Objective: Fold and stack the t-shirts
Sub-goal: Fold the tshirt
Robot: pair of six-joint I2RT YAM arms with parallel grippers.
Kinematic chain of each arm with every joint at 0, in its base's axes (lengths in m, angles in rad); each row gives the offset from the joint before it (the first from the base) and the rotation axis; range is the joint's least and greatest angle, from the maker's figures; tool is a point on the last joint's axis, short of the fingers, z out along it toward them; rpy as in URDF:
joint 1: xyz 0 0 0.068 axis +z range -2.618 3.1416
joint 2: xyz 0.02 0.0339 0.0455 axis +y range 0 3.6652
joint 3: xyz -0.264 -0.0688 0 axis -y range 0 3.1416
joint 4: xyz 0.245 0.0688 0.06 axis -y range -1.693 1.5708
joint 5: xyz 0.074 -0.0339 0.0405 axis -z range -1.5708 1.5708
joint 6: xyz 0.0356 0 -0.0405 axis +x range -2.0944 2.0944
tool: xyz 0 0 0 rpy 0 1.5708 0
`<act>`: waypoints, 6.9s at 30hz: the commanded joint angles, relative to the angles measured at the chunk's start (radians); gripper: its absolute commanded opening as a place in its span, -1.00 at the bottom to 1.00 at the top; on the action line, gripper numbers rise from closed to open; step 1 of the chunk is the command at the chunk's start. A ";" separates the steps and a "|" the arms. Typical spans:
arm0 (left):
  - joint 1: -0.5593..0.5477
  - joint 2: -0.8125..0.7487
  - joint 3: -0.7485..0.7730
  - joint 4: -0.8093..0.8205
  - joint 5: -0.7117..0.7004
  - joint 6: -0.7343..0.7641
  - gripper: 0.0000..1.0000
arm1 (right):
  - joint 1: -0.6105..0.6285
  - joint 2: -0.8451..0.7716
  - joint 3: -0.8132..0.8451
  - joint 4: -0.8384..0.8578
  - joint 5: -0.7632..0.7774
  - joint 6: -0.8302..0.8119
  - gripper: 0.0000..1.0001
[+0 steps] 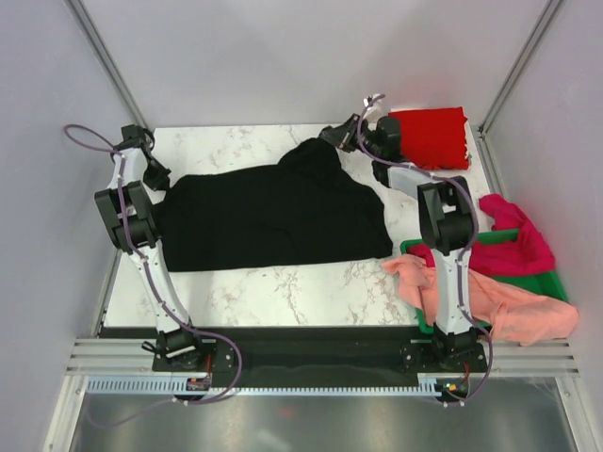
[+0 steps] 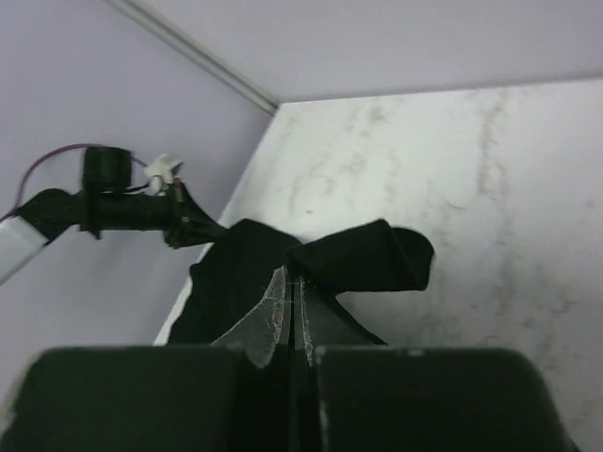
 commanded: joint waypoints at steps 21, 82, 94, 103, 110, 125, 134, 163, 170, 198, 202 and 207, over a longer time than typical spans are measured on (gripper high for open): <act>0.054 -0.322 -0.316 0.110 0.112 -0.003 -0.96 | 0.173 -0.886 -0.821 -0.369 0.166 -0.468 -1.00; -0.188 -0.617 -0.862 0.108 0.033 0.125 0.90 | 0.155 -0.356 -0.426 -0.860 0.414 -0.014 0.55; -0.422 -0.690 -1.072 0.174 0.379 -0.114 0.85 | 0.118 0.646 0.875 -0.637 0.140 0.398 0.64; -0.878 -0.782 -1.321 0.531 0.603 -0.578 0.88 | 0.092 0.692 0.816 -0.467 0.241 0.423 0.71; -0.887 -0.976 -1.091 0.266 0.439 -0.491 0.99 | 0.045 0.680 0.825 -0.487 0.310 0.370 0.71; -0.921 -1.350 -1.041 0.016 0.054 -0.299 0.97 | 0.100 0.085 0.635 -0.484 0.112 0.042 0.96; -0.932 -1.452 -1.164 -0.146 -0.008 -0.308 0.89 | 0.292 -0.794 -0.333 -0.967 0.461 -0.138 0.84; -1.187 -1.733 -1.732 0.011 0.069 -0.690 0.53 | 1.020 -1.231 -1.287 -0.693 0.781 0.431 0.17; -1.187 -1.701 -1.758 0.089 0.063 -0.691 0.40 | 1.019 -1.195 -1.304 -0.653 0.801 0.416 0.01; -1.268 -1.670 -1.508 0.081 -0.050 -0.665 -0.96 | 1.046 -1.216 -1.163 -0.817 0.799 0.368 -1.00; -1.268 -1.583 -1.335 0.027 -0.130 -0.543 -0.96 | 0.999 -1.265 -1.016 -0.935 0.865 0.299 -1.00; -1.225 -1.419 -1.139 -0.004 -0.219 -0.422 -0.96 | 0.760 -1.193 -0.863 -0.986 0.771 0.126 -1.00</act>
